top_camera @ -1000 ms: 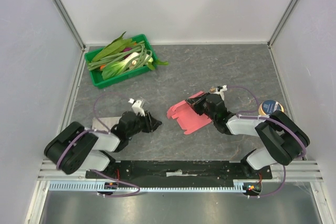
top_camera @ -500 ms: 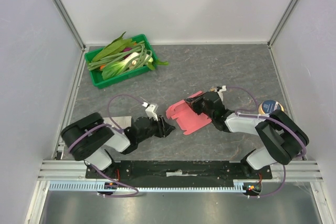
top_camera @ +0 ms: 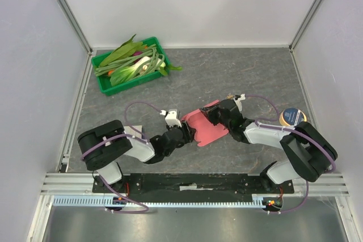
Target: Fold the paper box
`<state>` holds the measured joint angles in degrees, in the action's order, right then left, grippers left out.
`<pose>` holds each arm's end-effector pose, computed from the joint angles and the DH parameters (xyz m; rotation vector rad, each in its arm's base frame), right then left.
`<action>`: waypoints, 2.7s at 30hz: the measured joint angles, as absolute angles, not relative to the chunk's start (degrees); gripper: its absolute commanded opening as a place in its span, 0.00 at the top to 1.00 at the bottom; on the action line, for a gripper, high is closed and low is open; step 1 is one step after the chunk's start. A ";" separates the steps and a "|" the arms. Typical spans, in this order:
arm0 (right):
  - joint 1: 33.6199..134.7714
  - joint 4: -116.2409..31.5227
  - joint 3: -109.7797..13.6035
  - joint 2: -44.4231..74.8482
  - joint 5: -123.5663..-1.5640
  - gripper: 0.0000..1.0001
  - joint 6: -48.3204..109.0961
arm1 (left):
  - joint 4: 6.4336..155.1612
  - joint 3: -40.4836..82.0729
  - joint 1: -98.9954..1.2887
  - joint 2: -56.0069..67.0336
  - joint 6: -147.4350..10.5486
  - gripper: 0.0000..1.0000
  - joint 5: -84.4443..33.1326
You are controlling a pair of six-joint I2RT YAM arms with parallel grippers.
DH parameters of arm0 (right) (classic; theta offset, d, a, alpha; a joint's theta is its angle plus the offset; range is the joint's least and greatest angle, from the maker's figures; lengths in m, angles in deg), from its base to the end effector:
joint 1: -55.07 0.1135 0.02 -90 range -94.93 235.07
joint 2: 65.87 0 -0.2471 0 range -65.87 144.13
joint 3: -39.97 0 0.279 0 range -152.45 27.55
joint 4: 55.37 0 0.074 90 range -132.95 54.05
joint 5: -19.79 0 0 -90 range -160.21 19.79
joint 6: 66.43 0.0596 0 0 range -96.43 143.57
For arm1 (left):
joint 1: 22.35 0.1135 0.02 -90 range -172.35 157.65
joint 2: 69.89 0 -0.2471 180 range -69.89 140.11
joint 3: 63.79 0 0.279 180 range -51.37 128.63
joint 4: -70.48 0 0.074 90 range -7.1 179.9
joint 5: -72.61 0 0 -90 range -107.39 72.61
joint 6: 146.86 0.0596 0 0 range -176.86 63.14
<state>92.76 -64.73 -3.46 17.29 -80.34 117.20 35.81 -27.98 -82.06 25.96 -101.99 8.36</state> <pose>0.2593 0.1871 0.1134 1.1944 1.9975 1.1287 0.1736 -0.2459 0.0629 -0.0334 2.0423 -0.7316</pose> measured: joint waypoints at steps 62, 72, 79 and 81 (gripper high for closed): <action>95.84 -69.13 0.74 19.63 -80.12 1.00 121.22 | 27.53 -38.31 -82.76 -2.52 -89.20 0.41 -7.79; 95.54 -75.58 -0.05 20.54 -79.51 1.00 116.54 | 52.16 -40.87 -76.07 -17.62 -89.22 0.44 -5.60; 94.62 -82.46 -0.35 25.00 -77.87 1.00 117.59 | 56.81 -41.13 -74.10 -10.72 -89.88 0.34 -5.71; 94.60 -83.29 -0.35 25.07 -77.76 1.00 117.68 | 56.95 -40.87 -73.29 -8.51 -89.90 0.37 -5.73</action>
